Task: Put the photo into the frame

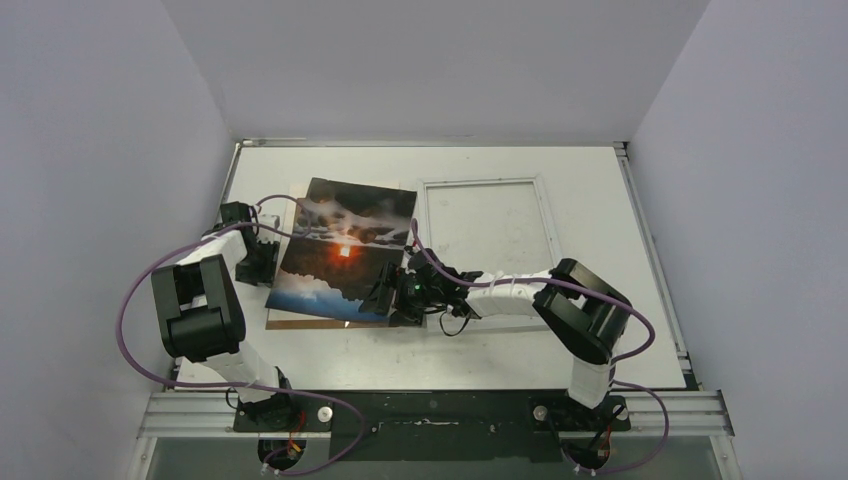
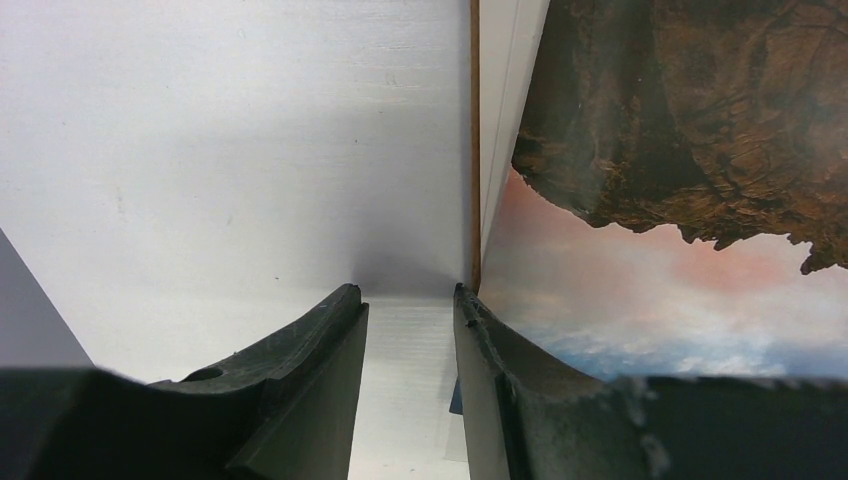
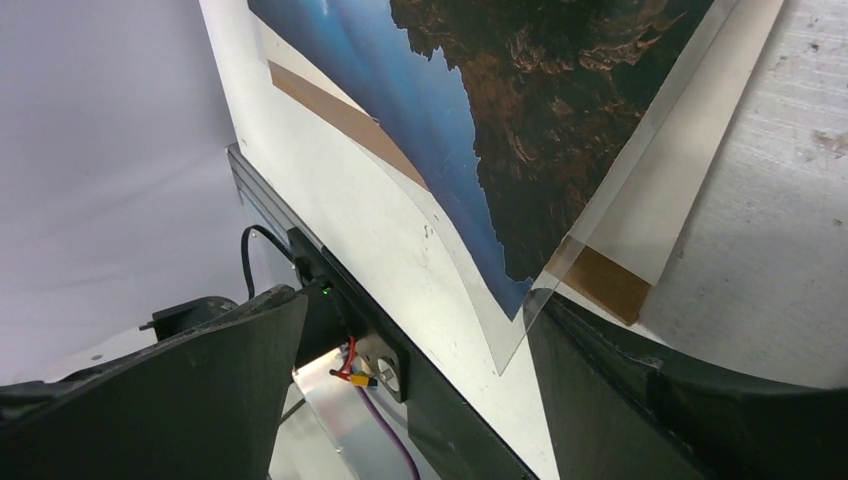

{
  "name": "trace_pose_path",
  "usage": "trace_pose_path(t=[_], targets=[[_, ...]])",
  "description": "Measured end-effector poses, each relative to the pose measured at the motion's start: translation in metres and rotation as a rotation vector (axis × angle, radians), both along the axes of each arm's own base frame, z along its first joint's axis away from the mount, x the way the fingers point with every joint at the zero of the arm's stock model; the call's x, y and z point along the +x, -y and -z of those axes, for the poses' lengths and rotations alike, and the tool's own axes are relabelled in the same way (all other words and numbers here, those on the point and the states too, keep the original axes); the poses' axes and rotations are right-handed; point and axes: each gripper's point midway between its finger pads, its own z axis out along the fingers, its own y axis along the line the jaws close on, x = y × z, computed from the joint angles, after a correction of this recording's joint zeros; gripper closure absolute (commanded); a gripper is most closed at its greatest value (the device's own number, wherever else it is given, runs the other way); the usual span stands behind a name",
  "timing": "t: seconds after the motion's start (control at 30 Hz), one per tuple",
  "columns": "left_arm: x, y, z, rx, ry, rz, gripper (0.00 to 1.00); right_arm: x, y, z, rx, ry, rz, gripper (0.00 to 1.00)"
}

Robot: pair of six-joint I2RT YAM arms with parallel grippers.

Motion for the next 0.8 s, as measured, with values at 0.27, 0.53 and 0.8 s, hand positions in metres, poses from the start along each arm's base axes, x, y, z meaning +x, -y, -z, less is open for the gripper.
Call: trace_pose_path(t=[0.27,0.53,0.8], targets=[[-0.0002,0.0007,0.0002,-0.005,-0.007,0.001,0.65,0.0007,-0.0003,-0.0003,0.002,0.023,-0.013,0.58],[-0.0004,0.0012,0.0004,-0.019,-0.011,-0.001,0.65,0.0021,-0.0011,-0.0017,-0.007,0.055,-0.033,0.71],[0.0,0.002,0.0003,-0.032,-0.022,-0.004,0.66,0.0044,-0.0026,-0.0051,-0.033,0.09,-0.057,0.72]])
